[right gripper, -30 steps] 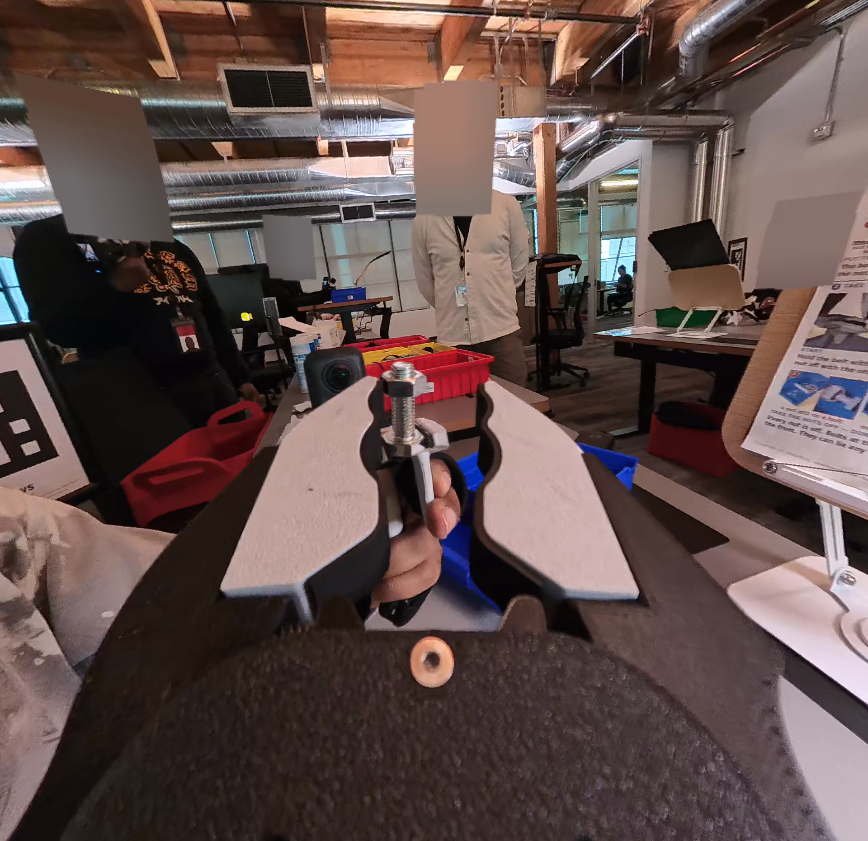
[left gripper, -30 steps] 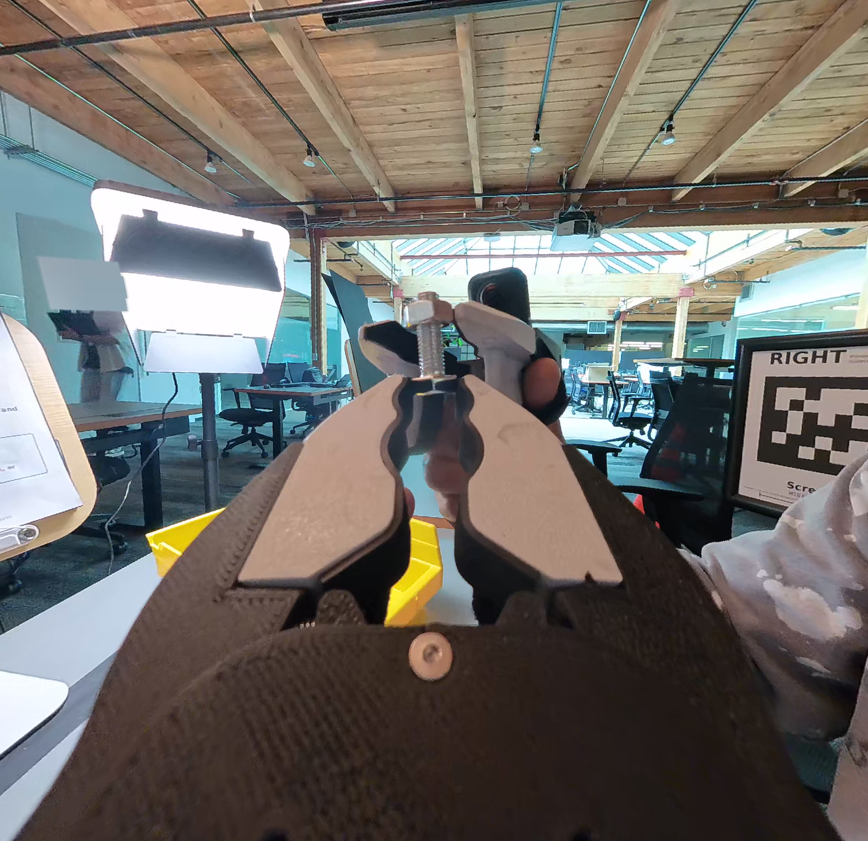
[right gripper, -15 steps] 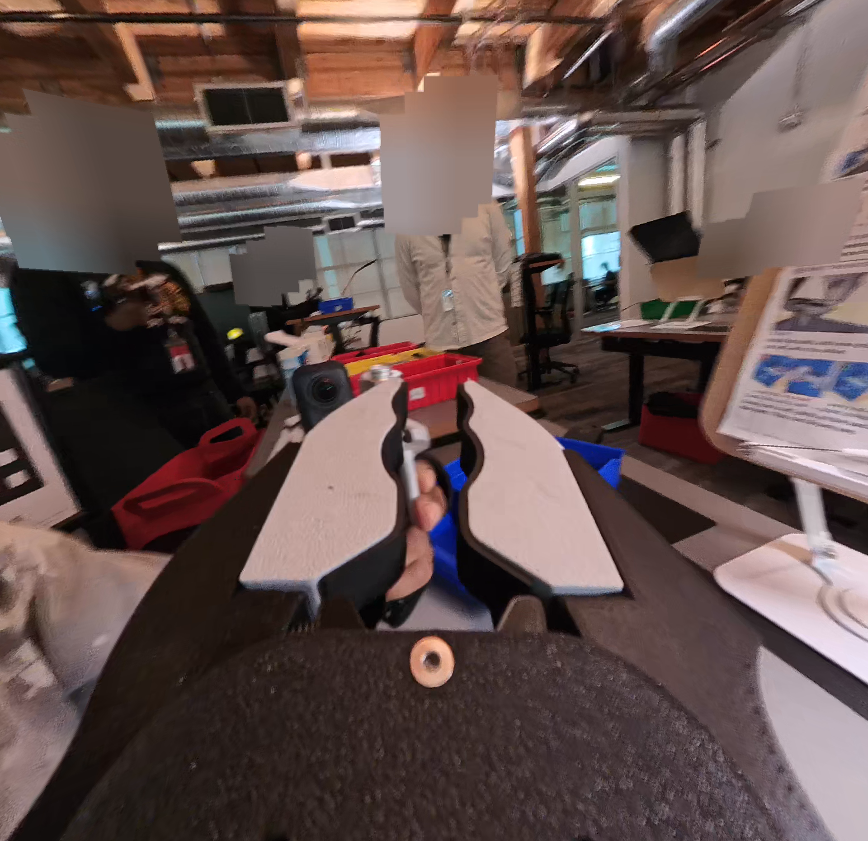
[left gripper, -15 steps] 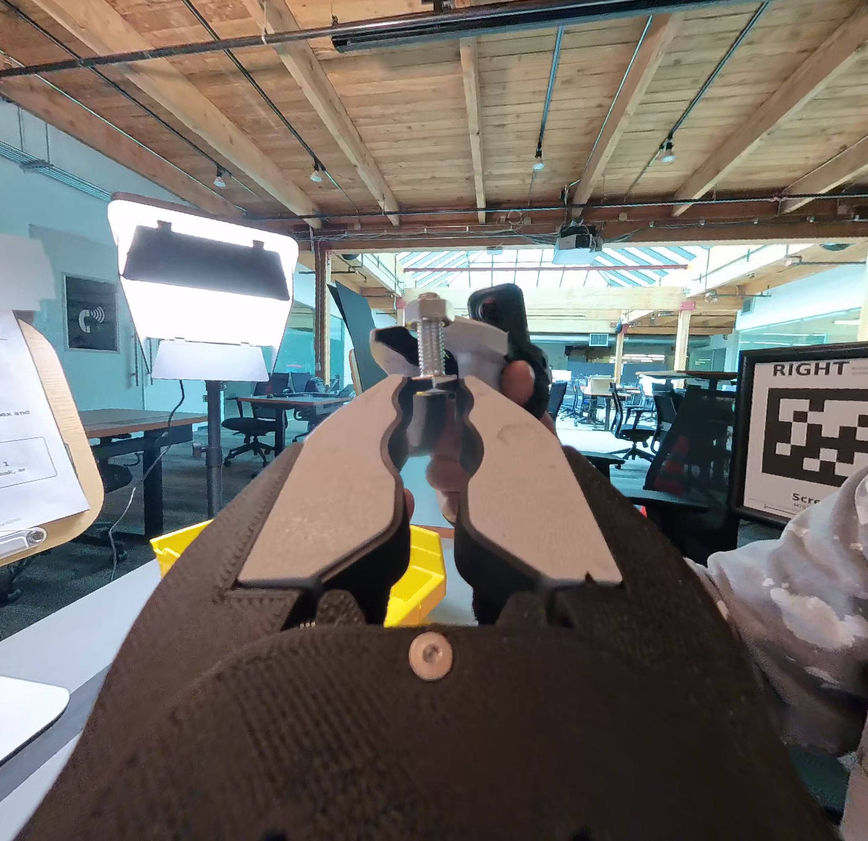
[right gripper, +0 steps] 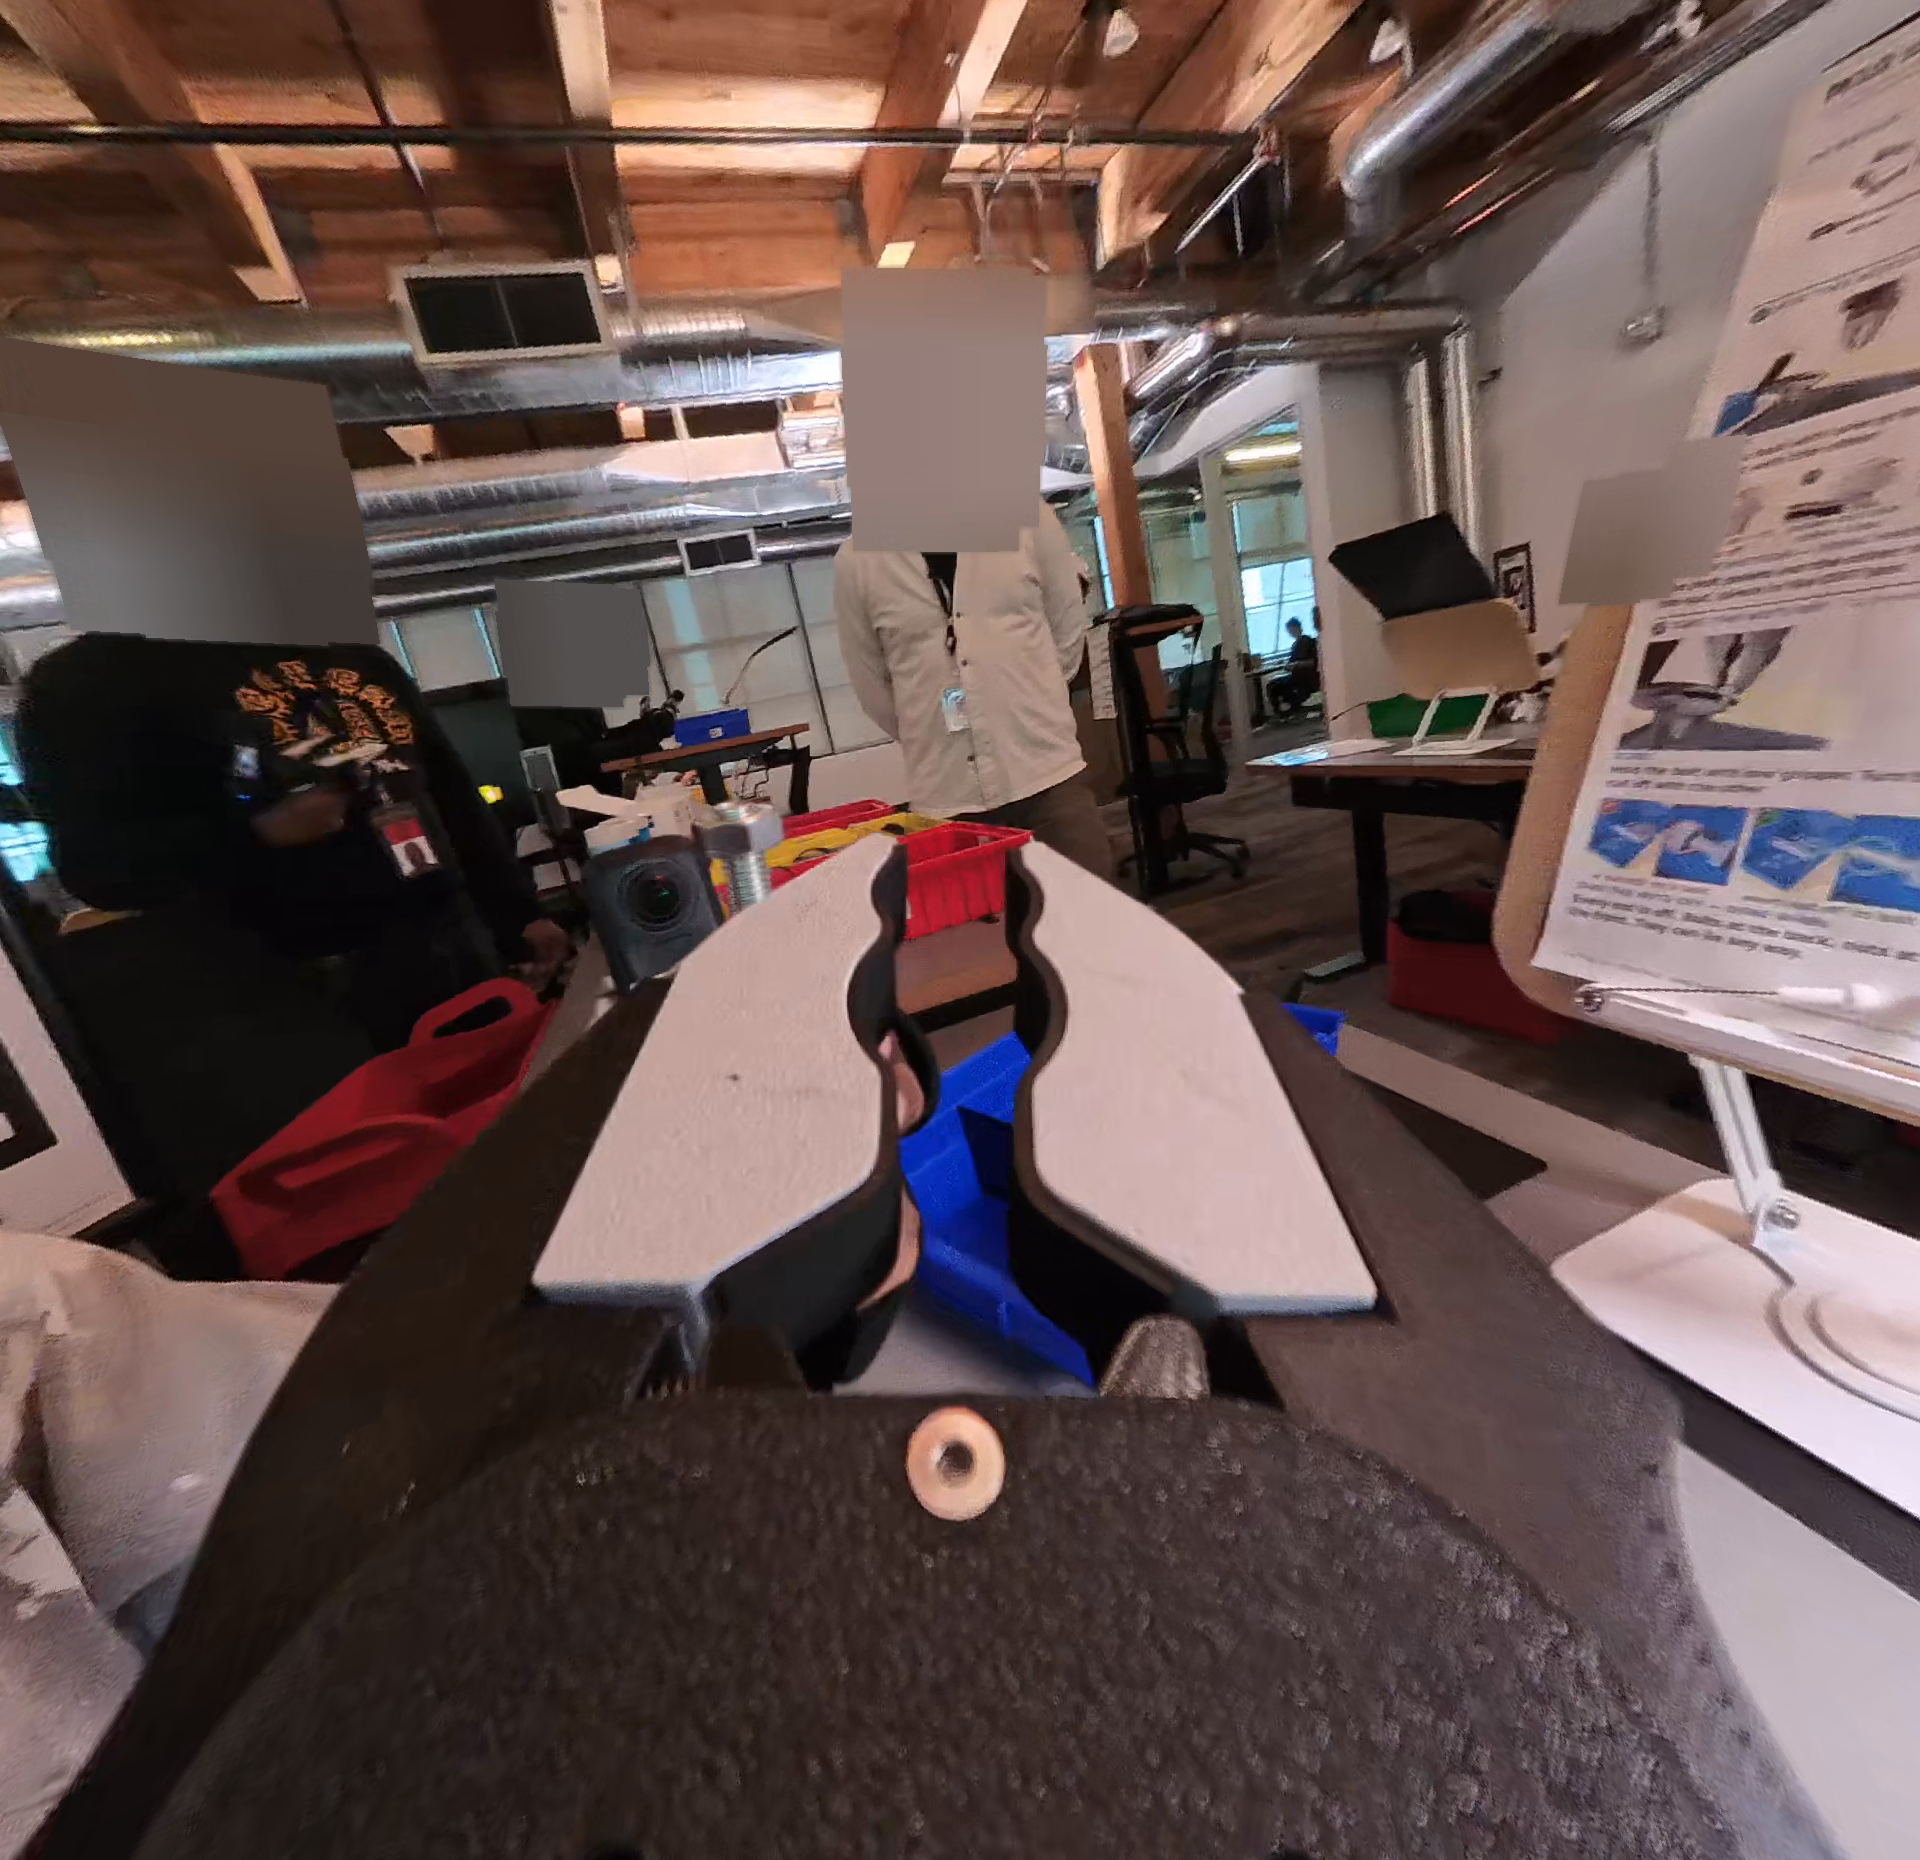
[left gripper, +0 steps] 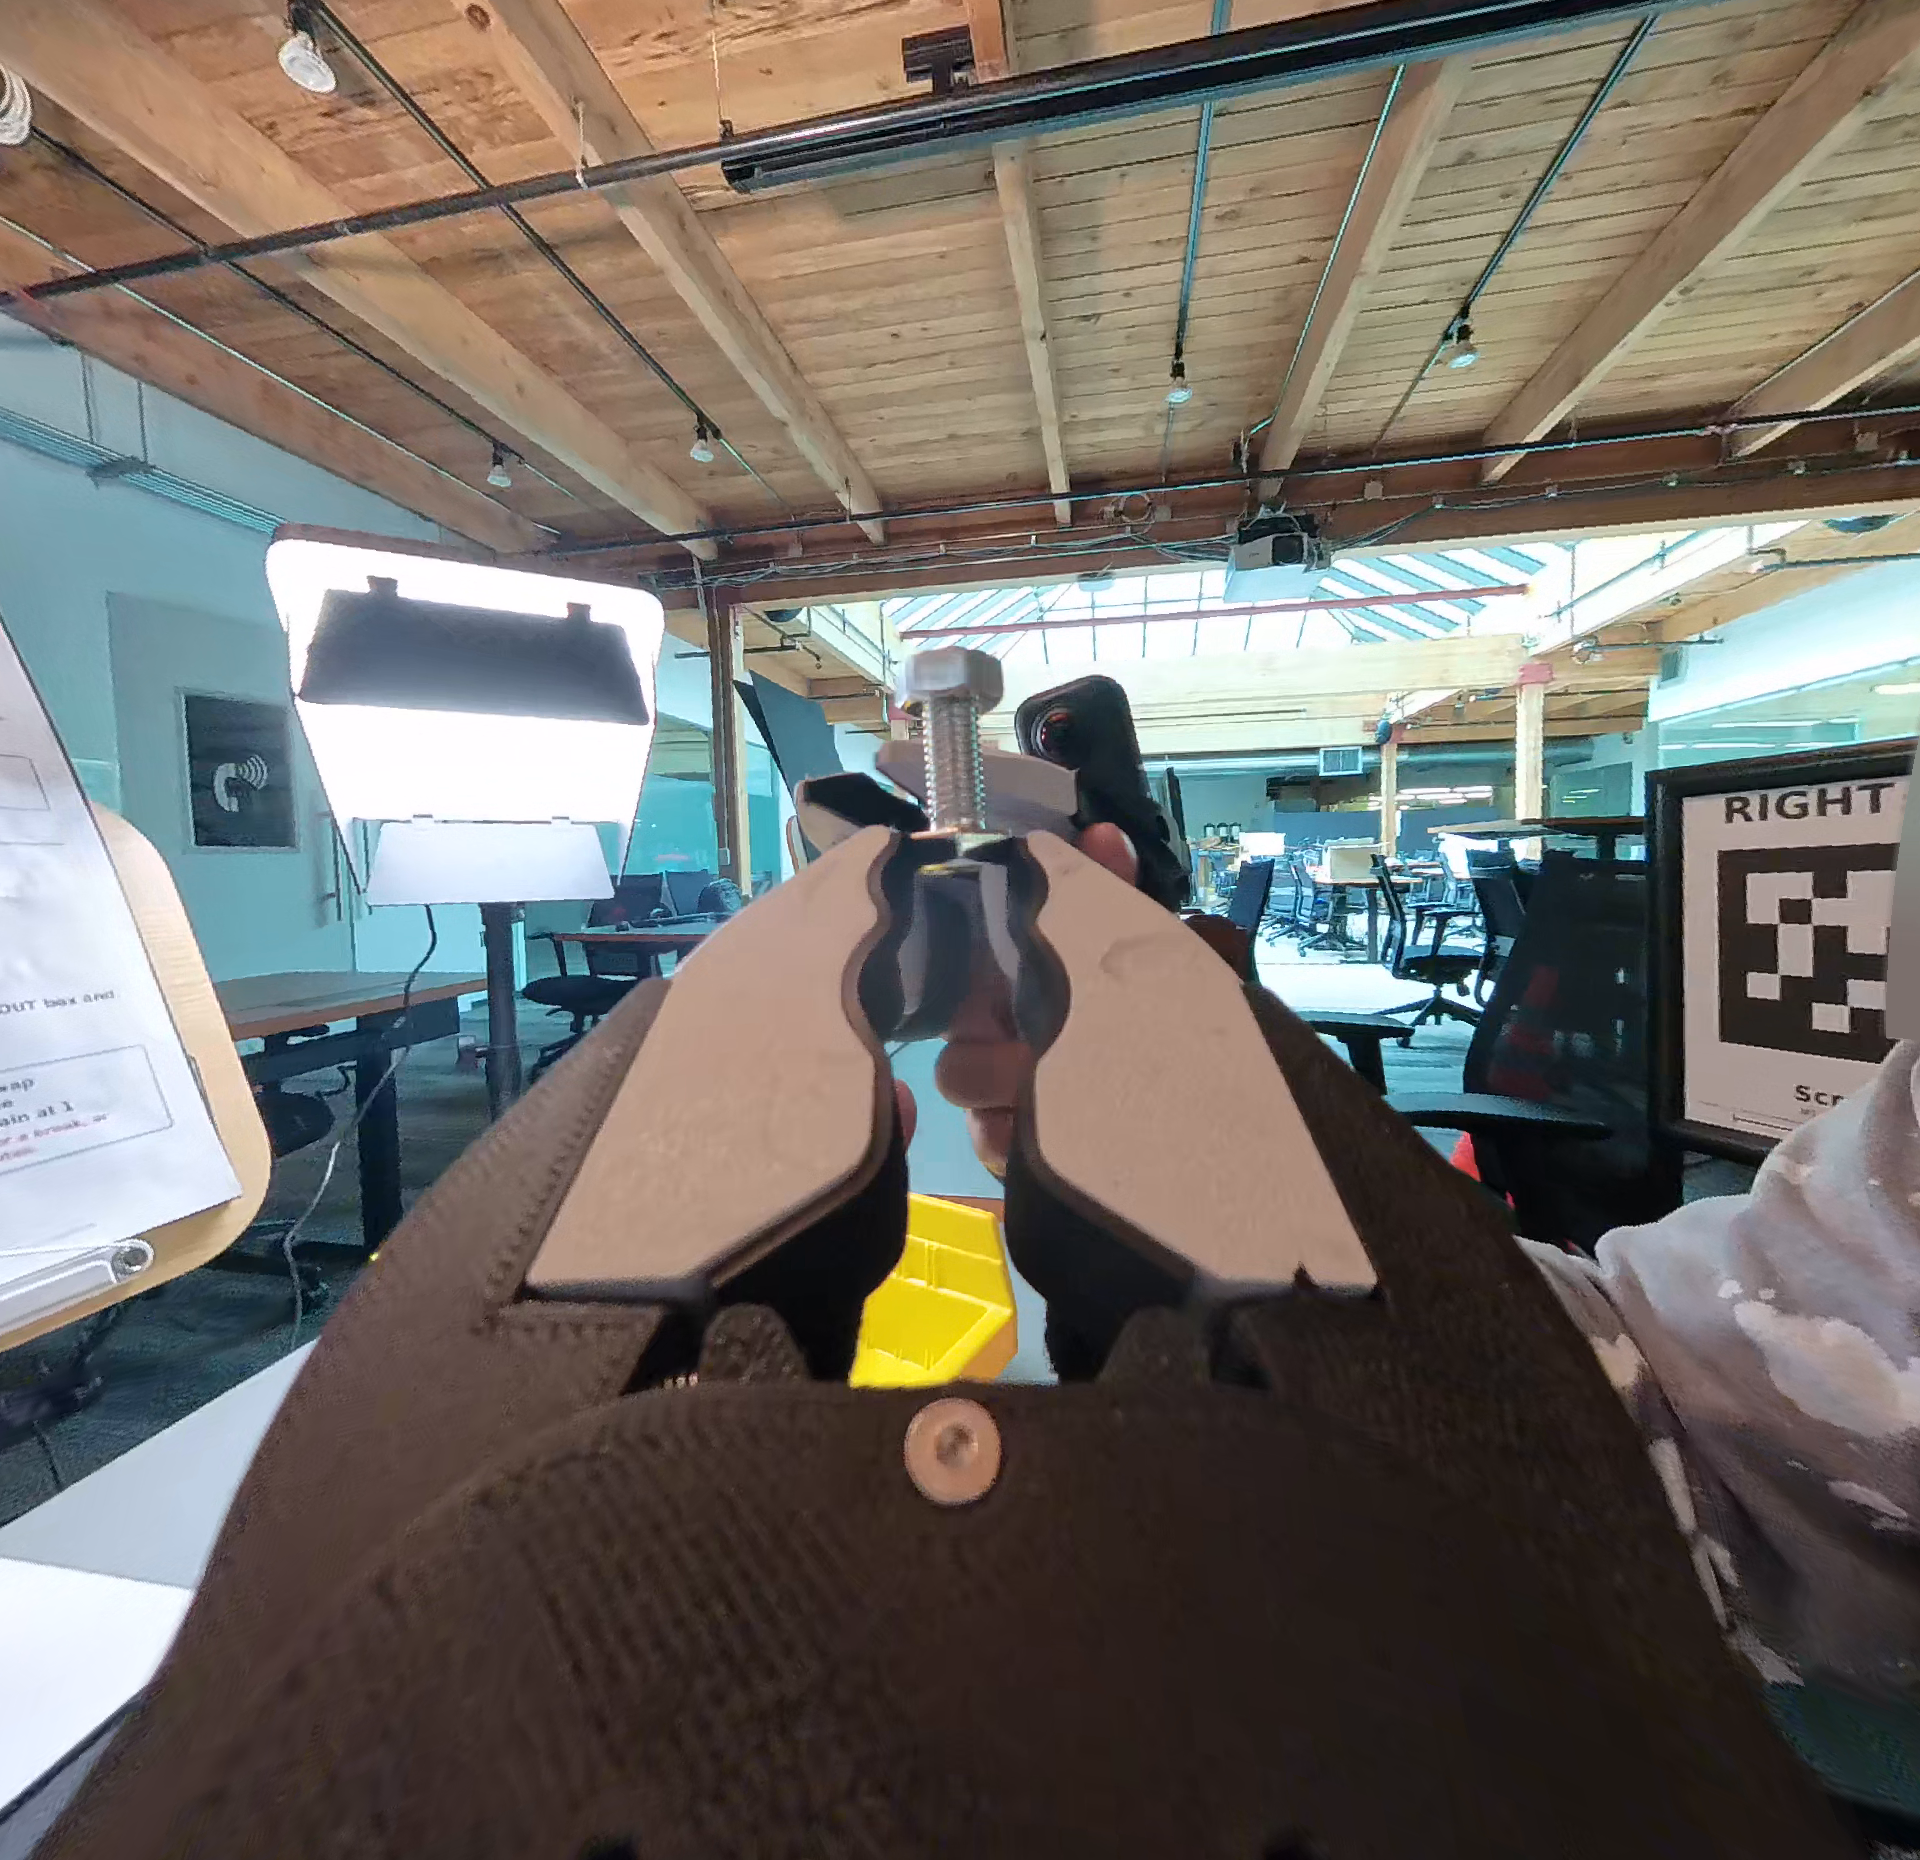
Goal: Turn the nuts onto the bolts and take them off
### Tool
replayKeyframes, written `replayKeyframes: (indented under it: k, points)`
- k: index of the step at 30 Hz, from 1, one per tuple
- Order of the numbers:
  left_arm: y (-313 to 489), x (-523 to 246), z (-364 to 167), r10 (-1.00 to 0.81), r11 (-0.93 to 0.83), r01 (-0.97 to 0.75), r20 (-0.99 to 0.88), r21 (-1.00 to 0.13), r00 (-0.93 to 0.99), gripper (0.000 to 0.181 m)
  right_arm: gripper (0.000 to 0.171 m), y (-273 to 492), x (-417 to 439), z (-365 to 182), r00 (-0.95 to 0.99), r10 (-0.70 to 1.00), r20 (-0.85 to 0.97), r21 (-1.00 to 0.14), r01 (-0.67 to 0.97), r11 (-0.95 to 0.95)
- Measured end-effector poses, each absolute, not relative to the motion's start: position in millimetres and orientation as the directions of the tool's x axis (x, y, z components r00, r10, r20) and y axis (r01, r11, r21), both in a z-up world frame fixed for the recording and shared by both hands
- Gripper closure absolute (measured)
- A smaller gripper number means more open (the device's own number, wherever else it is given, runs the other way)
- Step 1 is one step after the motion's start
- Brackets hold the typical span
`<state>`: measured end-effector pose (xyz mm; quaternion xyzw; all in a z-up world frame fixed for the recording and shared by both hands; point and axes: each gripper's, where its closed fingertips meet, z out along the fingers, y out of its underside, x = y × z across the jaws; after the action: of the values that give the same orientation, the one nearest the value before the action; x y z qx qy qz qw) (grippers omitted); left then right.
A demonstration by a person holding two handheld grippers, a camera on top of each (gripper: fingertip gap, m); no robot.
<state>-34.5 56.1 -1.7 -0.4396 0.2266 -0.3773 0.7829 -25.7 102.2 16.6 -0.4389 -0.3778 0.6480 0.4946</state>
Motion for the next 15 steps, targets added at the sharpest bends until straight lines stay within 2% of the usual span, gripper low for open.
replayKeyframes:
  k: [6,9,10,11,15]
  points:
    - [61.0,-29.7,-8.6,-0.792,0.311,0.386,-0.012,-0.868,0.611,0.163,0.135,66.6,-37.4,16.7,-0.223,0.965,-0.139,-0.943,-0.267,-0.198]
    - [58.5,-29.3,-6.7,-0.797,0.312,0.397,-0.011,-0.863,0.603,0.163,0.135,72.0,-36.1,16.8,-0.221,0.964,-0.148,-0.939,-0.276,-0.207]
    - [55.0,-30.7,-4.0,-0.812,0.313,0.414,-0.014,-0.855,0.584,0.163,0.151,83.3,-33.3,16.9,-0.185,0.966,-0.182,-0.931,-0.284,-0.229]
    - [54.1,-31.8,-2.3,-0.807,0.319,0.406,-0.021,-0.856,0.590,0.163,0.154,94.3,-29.0,18.2,-0.150,0.970,-0.193,-0.921,-0.313,-0.232]
    - [56.1,-33.6,-2.1,-0.793,0.327,0.391,-0.024,-0.860,0.609,0.163,0.144,89.2,-25.6,21.8,-0.178,0.969,-0.174,-0.923,-0.313,-0.223]
